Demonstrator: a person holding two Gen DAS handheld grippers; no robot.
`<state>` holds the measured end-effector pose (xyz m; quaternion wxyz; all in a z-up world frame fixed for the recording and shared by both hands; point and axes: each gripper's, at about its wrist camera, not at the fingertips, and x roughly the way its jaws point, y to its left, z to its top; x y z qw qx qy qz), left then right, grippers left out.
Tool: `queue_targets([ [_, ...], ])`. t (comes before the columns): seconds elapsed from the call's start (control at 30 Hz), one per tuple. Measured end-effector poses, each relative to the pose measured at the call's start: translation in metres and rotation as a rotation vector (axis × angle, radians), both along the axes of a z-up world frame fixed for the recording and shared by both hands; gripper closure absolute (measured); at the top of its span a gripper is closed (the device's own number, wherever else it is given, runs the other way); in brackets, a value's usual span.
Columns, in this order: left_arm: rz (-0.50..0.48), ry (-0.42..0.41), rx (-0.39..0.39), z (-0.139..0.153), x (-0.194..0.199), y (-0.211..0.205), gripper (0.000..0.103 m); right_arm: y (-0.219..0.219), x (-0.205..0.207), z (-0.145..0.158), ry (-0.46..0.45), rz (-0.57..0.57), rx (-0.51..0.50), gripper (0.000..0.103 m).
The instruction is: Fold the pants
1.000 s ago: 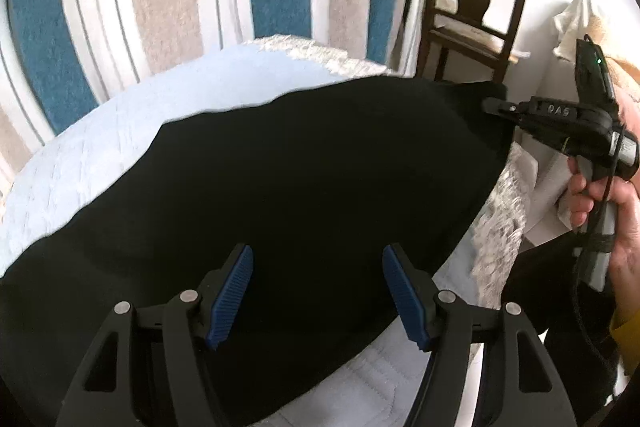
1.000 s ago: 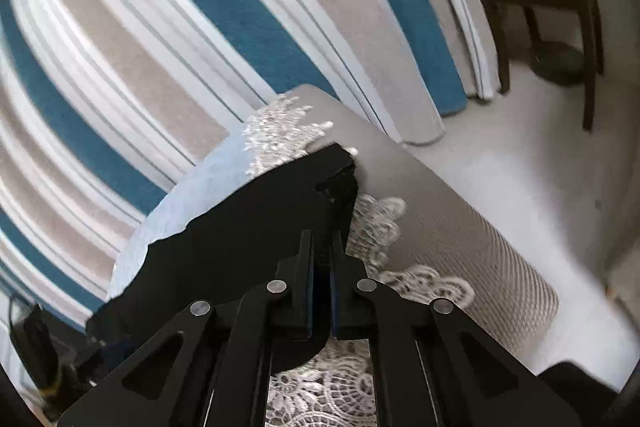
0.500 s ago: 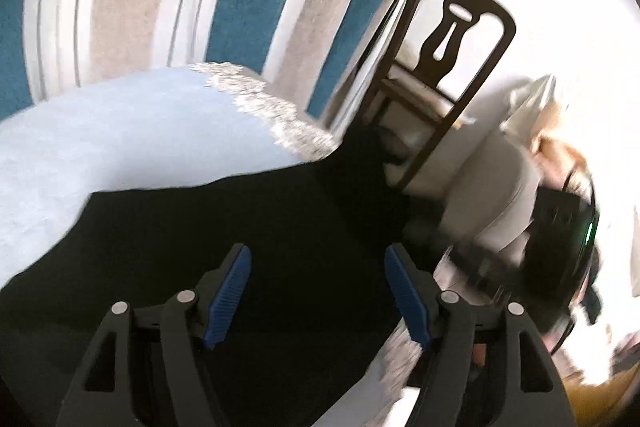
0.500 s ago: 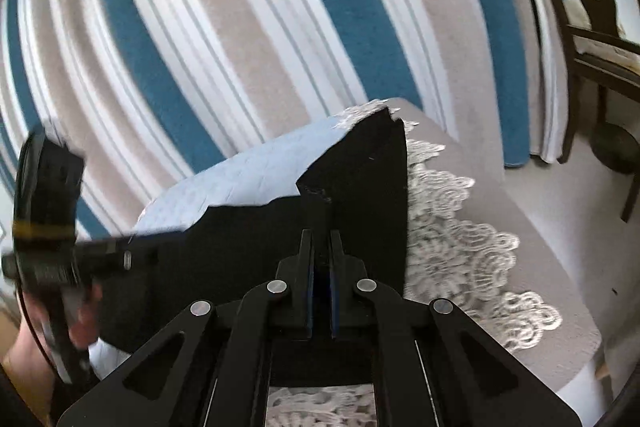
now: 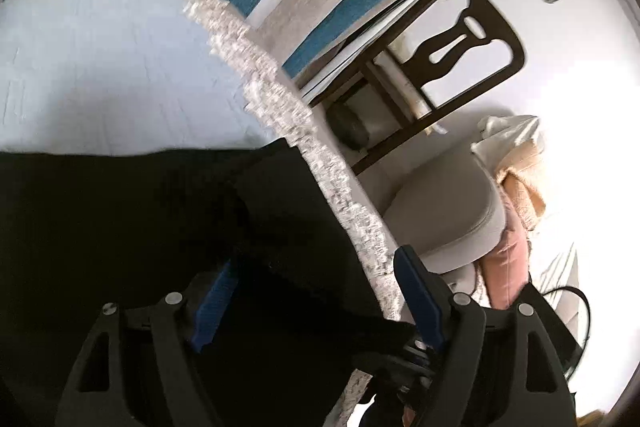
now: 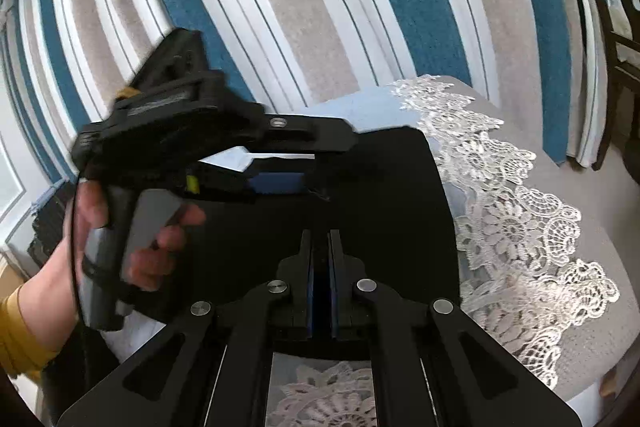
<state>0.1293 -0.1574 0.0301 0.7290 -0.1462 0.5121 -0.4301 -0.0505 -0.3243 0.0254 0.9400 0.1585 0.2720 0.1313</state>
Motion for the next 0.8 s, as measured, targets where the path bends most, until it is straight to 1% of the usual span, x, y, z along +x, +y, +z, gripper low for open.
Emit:
queue_targets([
  [0.1, 0.026, 0.027, 0.03, -0.006, 0.004, 0.0, 0.023, 0.001, -0.003, 0.006, -0.032, 0.016, 0.009, 0.098],
  [0.2, 0.063, 0.057, -0.012, -0.009, 0.006, 0.007, 0.023, 0.002, -0.003, 0.008, -0.023, 0.017, 0.001, 0.098],
  [0.3, 0.094, 0.077, -0.025, -0.009, 0.009, 0.009, 0.024, 0.005, -0.002, 0.007, -0.018, 0.032, 0.015, 0.098],
  [0.43, 0.111, 0.07, 0.007, -0.007, 0.01, 0.015, 0.026, 0.015, -0.003, 0.009, -0.025, 0.062, 0.002, 0.098],
  [0.53, 0.141, 0.055, 0.03, -0.005, 0.009, 0.024, 0.032, 0.022, -0.006, 0.012, -0.032, 0.076, -0.01, 0.098],
  [0.57, 0.146, 0.05, 0.039, -0.004, 0.009, 0.026, 0.036, 0.024, -0.006, 0.012, -0.033, 0.079, -0.007, 0.098],
  [0.63, 0.15, 0.038, 0.067, -0.002, 0.008, 0.029, 0.048, 0.026, -0.003, 0.012, -0.033, 0.083, 0.002, 0.098],
  [0.7, 0.148, 0.032, 0.08, -0.001, 0.007, 0.032, 0.066, 0.029, -0.002, 0.013, -0.029, 0.088, -0.001, 0.098],
  [0.73, 0.152, 0.026, 0.086, 0.001, 0.007, 0.033, 0.071, 0.031, -0.002, 0.013, -0.028, 0.093, -0.004, 0.098],
  [0.77, 0.157, 0.015, 0.094, 0.003, 0.006, 0.036, 0.082, 0.032, 0.0, 0.012, -0.024, 0.1, -0.008, 0.098],
  [0.8, 0.16, 0.003, 0.101, 0.005, 0.006, 0.038, 0.091, 0.035, 0.001, 0.013, -0.022, 0.103, -0.011, 0.098],
])
